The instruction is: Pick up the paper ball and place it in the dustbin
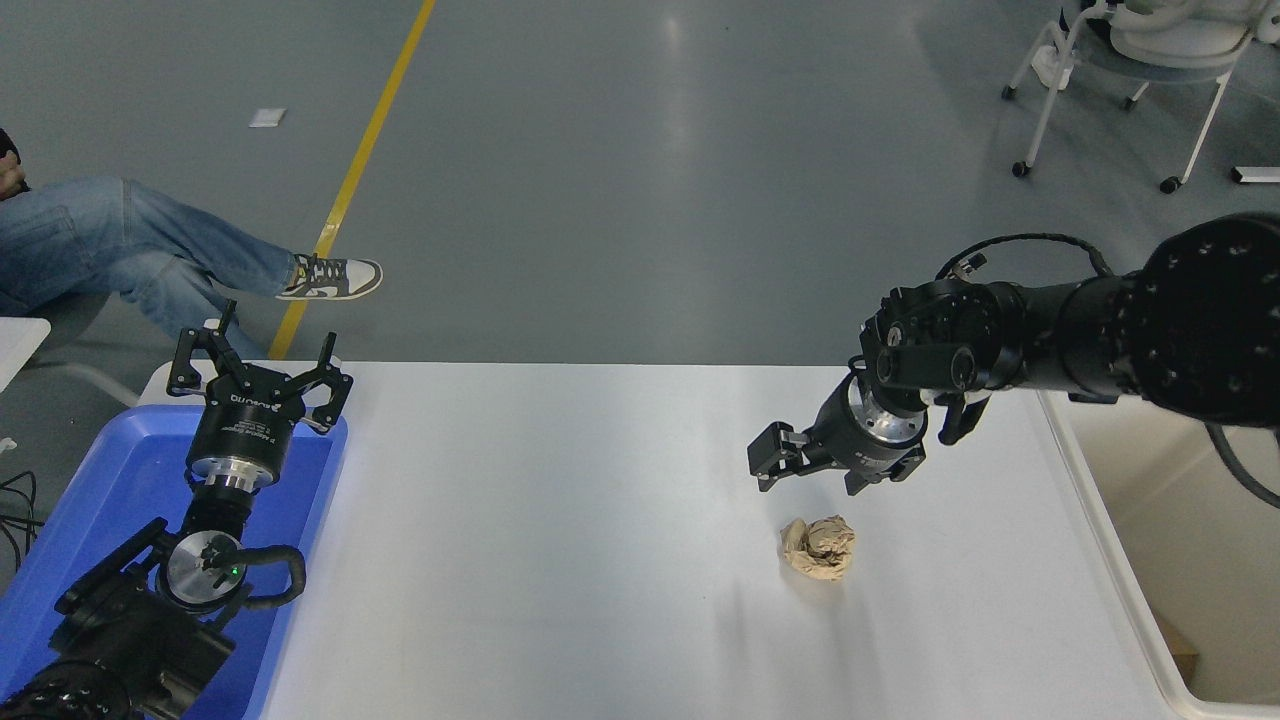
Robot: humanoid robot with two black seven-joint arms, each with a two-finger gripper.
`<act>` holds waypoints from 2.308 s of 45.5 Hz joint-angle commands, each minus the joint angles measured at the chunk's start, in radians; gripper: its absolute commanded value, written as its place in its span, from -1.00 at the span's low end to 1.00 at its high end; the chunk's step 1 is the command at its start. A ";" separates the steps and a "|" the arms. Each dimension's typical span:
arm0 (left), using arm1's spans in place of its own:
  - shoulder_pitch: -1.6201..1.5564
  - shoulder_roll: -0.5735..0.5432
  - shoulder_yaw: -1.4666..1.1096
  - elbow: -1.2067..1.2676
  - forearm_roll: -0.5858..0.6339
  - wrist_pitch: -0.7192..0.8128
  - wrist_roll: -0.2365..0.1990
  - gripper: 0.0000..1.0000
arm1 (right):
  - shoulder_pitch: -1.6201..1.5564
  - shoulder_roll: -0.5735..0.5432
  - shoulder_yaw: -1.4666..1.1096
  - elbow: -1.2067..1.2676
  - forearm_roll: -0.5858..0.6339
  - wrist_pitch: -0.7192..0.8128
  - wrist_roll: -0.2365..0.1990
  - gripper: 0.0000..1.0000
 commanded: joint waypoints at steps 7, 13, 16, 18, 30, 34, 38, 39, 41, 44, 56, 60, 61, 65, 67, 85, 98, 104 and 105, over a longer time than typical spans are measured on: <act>0.000 0.000 0.001 0.000 0.000 0.000 0.000 1.00 | -0.206 0.002 0.026 -0.125 -0.074 -0.120 -0.002 1.00; 0.000 0.000 0.001 0.000 0.000 -0.002 0.000 1.00 | -0.246 0.002 0.026 -0.165 -0.123 -0.152 -0.002 0.97; 0.000 0.000 0.001 0.000 0.000 -0.002 0.000 1.00 | -0.256 0.002 0.026 -0.172 -0.125 -0.165 -0.002 0.96; 0.000 0.000 0.001 -0.001 0.000 -0.002 0.000 1.00 | -0.258 0.002 0.027 -0.172 -0.122 -0.169 -0.002 0.93; 0.000 0.000 0.001 0.000 0.000 -0.002 0.002 1.00 | -0.266 0.002 0.035 -0.177 -0.116 -0.169 0.000 -0.66; 0.000 0.000 0.001 0.000 0.000 -0.002 0.000 1.00 | -0.253 0.002 0.033 -0.176 -0.114 -0.165 0.000 -1.00; 0.000 0.000 0.002 0.000 0.000 -0.002 0.000 1.00 | -0.221 0.002 0.017 -0.166 -0.114 -0.154 0.001 -1.00; 0.000 0.000 0.001 0.000 0.000 -0.002 0.000 1.00 | -0.206 0.002 0.012 -0.162 -0.114 -0.149 0.001 -1.00; 0.000 0.000 0.001 0.000 0.000 -0.002 0.002 1.00 | -0.177 0.002 0.006 -0.154 -0.114 -0.133 0.001 -1.00; 0.000 0.000 0.002 0.000 0.000 -0.002 0.002 1.00 | -0.125 0.002 0.003 -0.107 -0.113 -0.102 0.001 -1.00; 0.000 0.000 0.001 0.000 0.000 -0.002 0.002 1.00 | 0.285 -0.121 -0.068 0.240 -0.108 -0.040 0.001 -1.00; 0.000 0.000 0.001 0.000 0.000 0.000 0.000 1.00 | 0.459 -0.223 -0.071 0.401 -0.110 0.005 0.000 -1.00; 0.000 0.000 0.001 0.000 0.000 -0.002 0.000 1.00 | 0.499 -0.246 -0.072 0.435 -0.111 0.016 0.000 -1.00; 0.000 0.000 0.001 0.000 0.000 -0.002 0.000 1.00 | 0.674 -0.329 -0.092 0.556 -0.114 0.084 -0.002 -1.00; 0.000 0.000 0.001 0.000 0.000 0.000 0.000 1.00 | 0.730 -0.345 -0.106 0.578 -0.116 0.110 -0.002 -1.00; 0.000 0.000 0.001 0.000 0.000 0.000 0.000 1.00 | 0.919 -0.348 -0.125 0.625 -0.116 0.203 -0.006 -1.00; 0.000 0.000 0.001 0.000 0.000 0.000 0.000 1.00 | 0.922 -0.404 -0.220 0.595 -0.145 0.203 -0.011 -1.00; 0.000 0.000 0.001 0.000 0.000 0.000 0.000 1.00 | 0.877 -0.536 -0.264 0.503 -0.289 0.202 -0.005 -1.00; 0.000 0.000 0.001 0.000 0.000 0.000 0.000 1.00 | 0.856 -0.561 -0.264 0.477 -0.318 0.202 -0.005 -1.00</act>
